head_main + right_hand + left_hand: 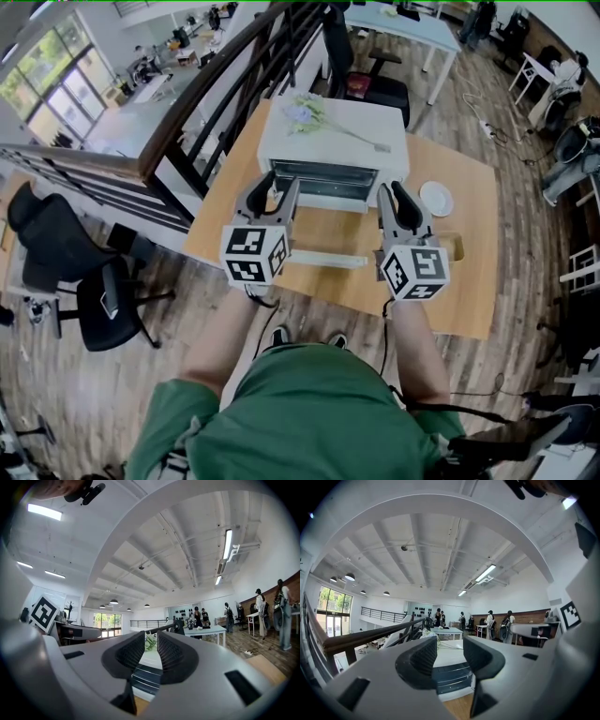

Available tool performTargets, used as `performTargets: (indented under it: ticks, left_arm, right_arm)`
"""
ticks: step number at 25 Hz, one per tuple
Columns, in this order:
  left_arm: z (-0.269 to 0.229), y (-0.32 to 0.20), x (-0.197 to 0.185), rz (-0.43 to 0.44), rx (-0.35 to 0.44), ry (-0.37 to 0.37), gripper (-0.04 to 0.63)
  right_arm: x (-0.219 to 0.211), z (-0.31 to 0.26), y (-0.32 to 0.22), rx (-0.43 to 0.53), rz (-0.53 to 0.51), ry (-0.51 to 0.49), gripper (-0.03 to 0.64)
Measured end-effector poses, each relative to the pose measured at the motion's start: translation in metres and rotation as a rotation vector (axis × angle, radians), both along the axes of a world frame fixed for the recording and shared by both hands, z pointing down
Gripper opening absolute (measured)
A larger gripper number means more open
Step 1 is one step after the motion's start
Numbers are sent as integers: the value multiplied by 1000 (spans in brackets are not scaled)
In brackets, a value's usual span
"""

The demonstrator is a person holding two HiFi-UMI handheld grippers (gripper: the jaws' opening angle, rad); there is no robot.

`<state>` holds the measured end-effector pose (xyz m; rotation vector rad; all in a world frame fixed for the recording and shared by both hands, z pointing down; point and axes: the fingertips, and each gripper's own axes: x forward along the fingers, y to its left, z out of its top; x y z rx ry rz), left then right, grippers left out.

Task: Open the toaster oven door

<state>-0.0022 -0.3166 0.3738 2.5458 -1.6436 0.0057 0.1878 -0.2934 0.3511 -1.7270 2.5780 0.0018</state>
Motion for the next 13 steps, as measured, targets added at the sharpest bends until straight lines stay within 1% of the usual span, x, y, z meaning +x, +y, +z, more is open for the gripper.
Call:
performTargets:
  ticks: [13]
  left_arm:
    - [2,2,16,-27,-2,-4,183]
  right_arm:
    - [18,2,-1,8,-24,13,98]
